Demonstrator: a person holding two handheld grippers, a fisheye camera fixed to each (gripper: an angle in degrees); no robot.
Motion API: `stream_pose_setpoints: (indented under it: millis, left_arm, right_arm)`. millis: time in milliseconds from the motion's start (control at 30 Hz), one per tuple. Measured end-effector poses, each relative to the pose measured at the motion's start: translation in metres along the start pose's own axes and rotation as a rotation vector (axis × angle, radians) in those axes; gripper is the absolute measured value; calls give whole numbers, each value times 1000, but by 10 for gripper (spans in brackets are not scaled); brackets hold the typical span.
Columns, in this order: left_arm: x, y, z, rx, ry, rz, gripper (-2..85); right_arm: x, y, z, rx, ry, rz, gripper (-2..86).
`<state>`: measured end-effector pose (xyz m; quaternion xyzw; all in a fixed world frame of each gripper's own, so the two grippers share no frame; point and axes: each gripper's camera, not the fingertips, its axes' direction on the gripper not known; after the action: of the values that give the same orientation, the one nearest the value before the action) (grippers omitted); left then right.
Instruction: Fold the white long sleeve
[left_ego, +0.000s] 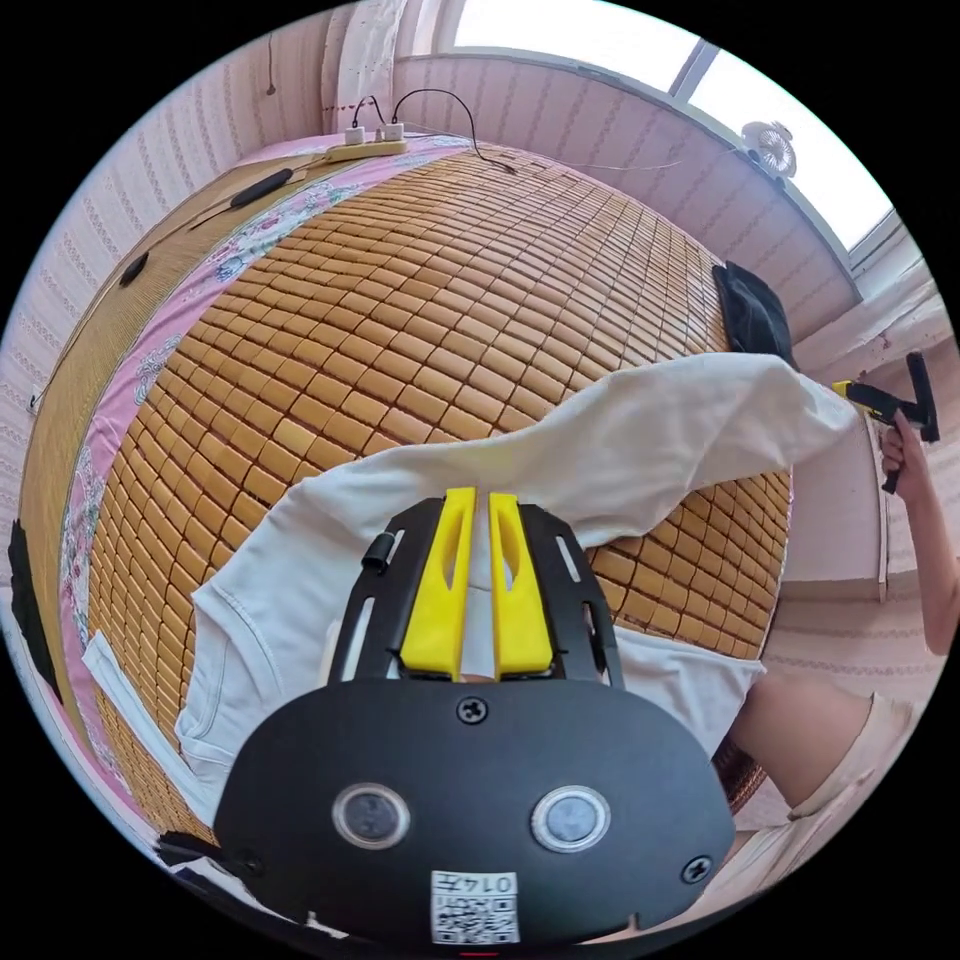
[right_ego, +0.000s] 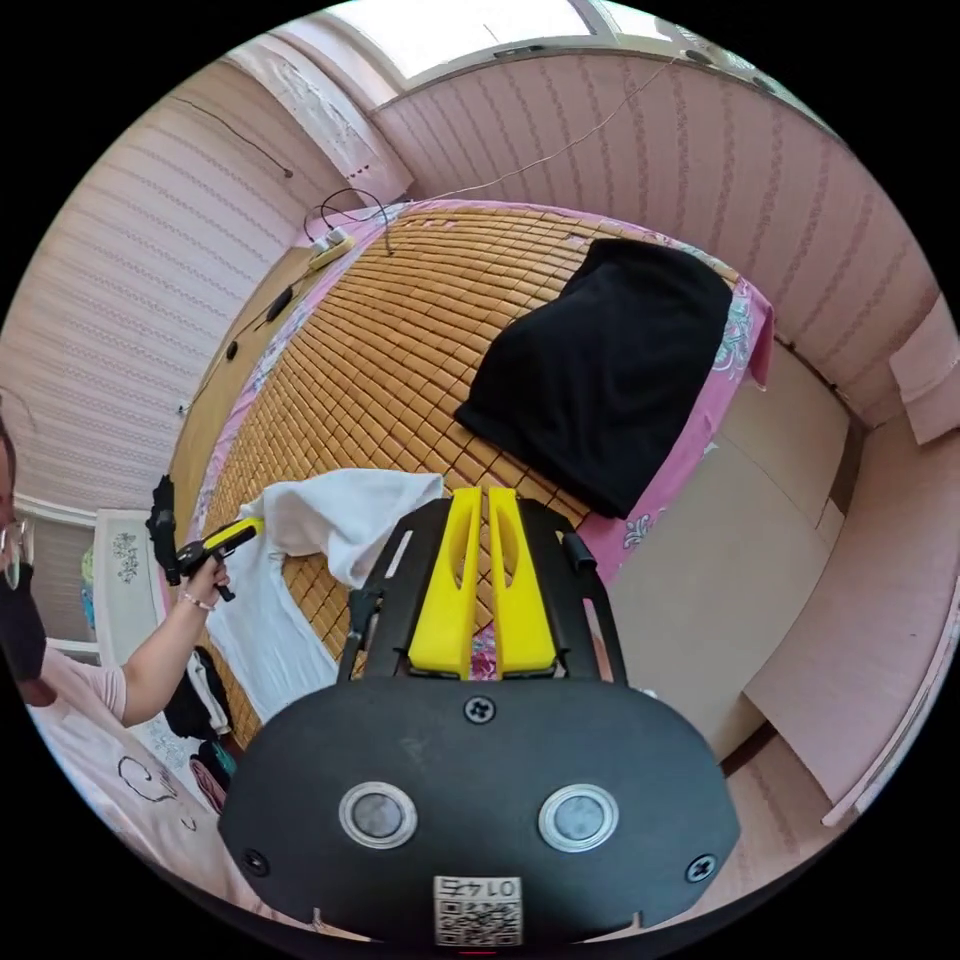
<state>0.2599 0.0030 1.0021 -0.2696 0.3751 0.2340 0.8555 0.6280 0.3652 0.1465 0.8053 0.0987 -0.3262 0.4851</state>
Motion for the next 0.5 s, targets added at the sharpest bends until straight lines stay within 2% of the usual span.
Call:
stream_pose_setpoints:
  millis: [133, 300, 367, 433, 467, 500]
  left_arm:
    - [-2, 3, -17, 29, -3, -9, 18]
    - [-8, 1, -20, 10, -36, -58, 29]
    - [-5, 0, -17, -2, -45, -59, 30]
    - [-2, 0, -10, -36, -54, -60, 31]
    - [-1, 1, -5, -68, -56, -57, 29]
    - [1, 6, -10, -20, -42, -40, 29]
  right_arm:
    - [-8, 0, 66, -109, 8, -53, 47]
    - [-42, 5, 121, -76, 34, -133, 55]
    - [-52, 4, 139, -45, 102, -150, 38]
    - [-53, 3, 179, -140, 192, -164, 5]
    - [-54, 5, 181, -120, 190, -181, 0]
    - [-54, 8, 183, -108, 238, -190, -4]
